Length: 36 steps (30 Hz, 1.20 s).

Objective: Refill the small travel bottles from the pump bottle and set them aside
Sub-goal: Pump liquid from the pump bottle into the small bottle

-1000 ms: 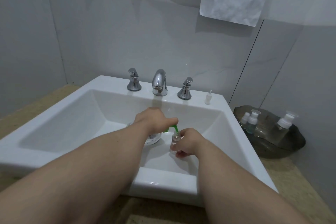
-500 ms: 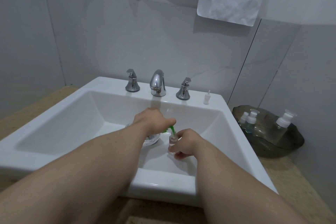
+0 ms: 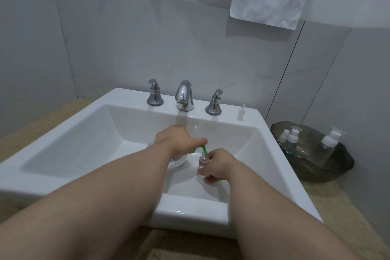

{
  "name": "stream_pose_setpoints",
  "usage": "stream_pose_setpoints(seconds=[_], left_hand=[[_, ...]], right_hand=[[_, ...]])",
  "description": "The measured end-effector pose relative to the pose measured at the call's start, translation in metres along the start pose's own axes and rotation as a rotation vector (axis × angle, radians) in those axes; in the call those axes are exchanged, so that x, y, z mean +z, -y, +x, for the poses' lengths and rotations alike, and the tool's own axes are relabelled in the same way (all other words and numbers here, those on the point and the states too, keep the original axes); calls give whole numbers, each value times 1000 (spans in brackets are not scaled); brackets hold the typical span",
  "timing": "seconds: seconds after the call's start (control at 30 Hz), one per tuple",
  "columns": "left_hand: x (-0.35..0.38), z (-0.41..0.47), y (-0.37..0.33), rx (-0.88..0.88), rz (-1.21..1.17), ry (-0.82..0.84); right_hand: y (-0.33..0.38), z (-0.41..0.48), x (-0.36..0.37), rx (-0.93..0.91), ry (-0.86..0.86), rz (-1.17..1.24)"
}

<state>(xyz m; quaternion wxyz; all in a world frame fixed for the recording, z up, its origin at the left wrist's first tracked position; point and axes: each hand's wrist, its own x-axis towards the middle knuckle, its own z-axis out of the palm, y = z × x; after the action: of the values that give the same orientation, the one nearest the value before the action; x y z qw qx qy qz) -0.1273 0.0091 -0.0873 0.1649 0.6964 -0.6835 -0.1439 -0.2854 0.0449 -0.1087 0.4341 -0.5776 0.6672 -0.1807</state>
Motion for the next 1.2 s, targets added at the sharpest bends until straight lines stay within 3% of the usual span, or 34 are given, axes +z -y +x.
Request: stream_pose_setpoints(seconds=[1.2], left_hand=[[-7,-7,5,-69,-136,-38]], right_hand=[[4,-7,-2,-53,5,33]])
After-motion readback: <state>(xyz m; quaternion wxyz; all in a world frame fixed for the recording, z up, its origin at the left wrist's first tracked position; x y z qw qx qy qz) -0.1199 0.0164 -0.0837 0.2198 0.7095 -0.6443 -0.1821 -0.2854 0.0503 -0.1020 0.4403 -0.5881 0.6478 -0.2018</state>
